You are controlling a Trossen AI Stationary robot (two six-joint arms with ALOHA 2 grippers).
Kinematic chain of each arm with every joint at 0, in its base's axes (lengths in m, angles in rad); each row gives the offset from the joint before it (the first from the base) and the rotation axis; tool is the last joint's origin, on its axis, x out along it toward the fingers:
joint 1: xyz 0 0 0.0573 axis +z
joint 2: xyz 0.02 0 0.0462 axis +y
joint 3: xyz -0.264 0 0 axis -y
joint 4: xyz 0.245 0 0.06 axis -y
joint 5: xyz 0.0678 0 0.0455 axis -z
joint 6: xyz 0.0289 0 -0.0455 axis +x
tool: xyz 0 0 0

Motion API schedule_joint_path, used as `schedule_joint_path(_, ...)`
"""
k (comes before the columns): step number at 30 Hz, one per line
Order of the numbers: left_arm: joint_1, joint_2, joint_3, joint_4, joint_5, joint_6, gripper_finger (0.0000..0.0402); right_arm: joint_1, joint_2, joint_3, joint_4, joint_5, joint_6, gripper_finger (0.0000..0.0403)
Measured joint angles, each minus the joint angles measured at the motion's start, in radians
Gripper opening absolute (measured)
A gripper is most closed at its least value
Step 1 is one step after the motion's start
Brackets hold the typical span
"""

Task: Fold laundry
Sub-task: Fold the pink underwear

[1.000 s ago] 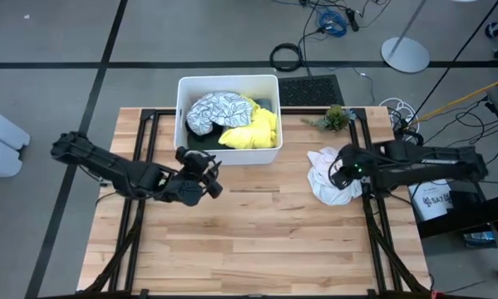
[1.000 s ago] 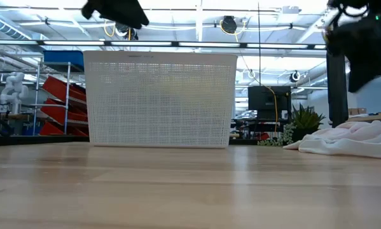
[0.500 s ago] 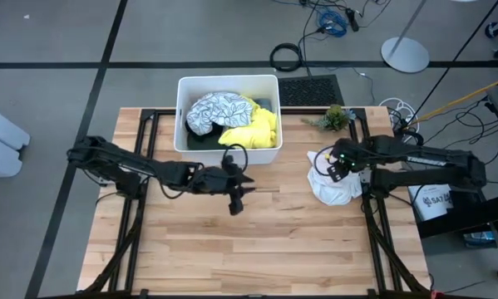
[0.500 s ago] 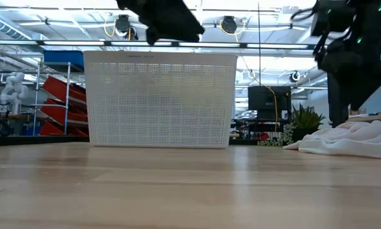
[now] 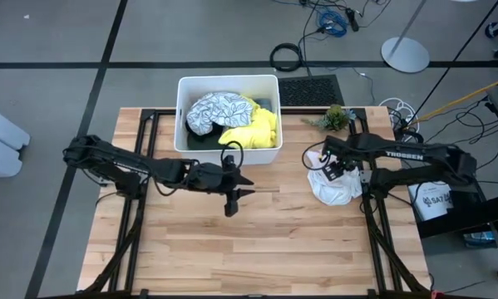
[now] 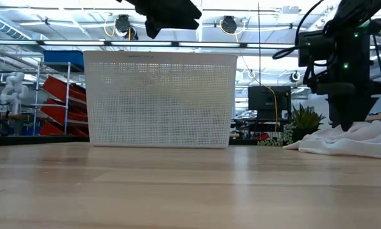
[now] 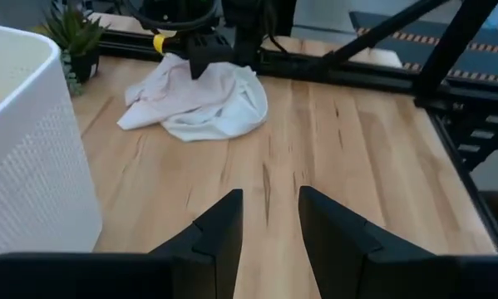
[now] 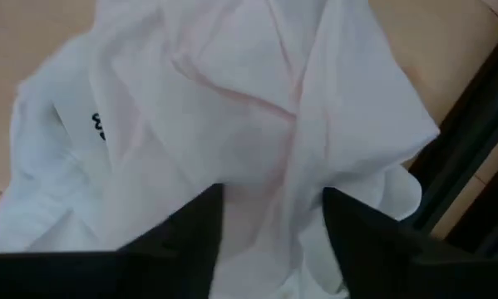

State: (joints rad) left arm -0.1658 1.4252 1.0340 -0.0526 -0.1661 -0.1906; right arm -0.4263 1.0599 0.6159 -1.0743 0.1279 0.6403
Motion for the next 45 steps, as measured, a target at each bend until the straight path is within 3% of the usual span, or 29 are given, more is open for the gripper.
schedule_joint_path(2,-0.001,0.0,0.0,-0.004,-0.001,0.024,0.0127,0.0,0.01,0.0,0.003,-0.002,-0.017,0.0173)
schedule_joint_path(6,-0.016,-0.02,0.0,0.018,-0.007,0.087,0.0127,0.0,0.014,0.0,0.012,-0.003,-0.061,0.0051)
schedule_joint_path(8,-0.027,-0.043,-0.001,0.018,-0.021,0.101,0.0127,0.0,0.014,0.0,0.028,-0.003,-0.097,0.0015)
schedule_joint_path(12,-0.042,-0.124,-0.059,0.025,-0.137,0.095,0.0127,0.006,0.013,0.04,0.03,-0.012,-0.112,0.0006)
schedule_joint_path(15,-0.05,-0.222,-0.152,0.039,-0.249,0.062,0.0127,0.038,0.009,0.113,0.034,-0.059,-0.128,0.0003)
schedule_joint_path(18,-0.05,-0.332,-0.262,0.06,-0.295,0.019,0.0127,0.1,0.009,0.208,0.039,-0.083,-0.127,0.0001)
schedule_joint_path(24,-0.05,-0.479,-0.415,0.218,-0.305,-0.012,0.0127,0.281,0.009,0.402,0.148,-0.09,-0.079,0.0001)
schedule_joint_path(32,-0.051,-0.497,-0.423,0.232,-0.298,-0.012,0.0127,0.492,0.028,0.589,0.453,-0.193,-0.119,0.0)
schedule_joint_path(38,-0.051,-0.497,-0.423,0.232,-0.286,-0.012,0.0127,0.56,0.089,0.604,0.478,-0.205,-0.151,0.0)
schedule_joint_path(45,-0.051,-0.497,-0.423,0.232,-0.285,-0.014,0.0127,0.563,0.236,0.554,0.415,-0.216,-0.06,0.0001)
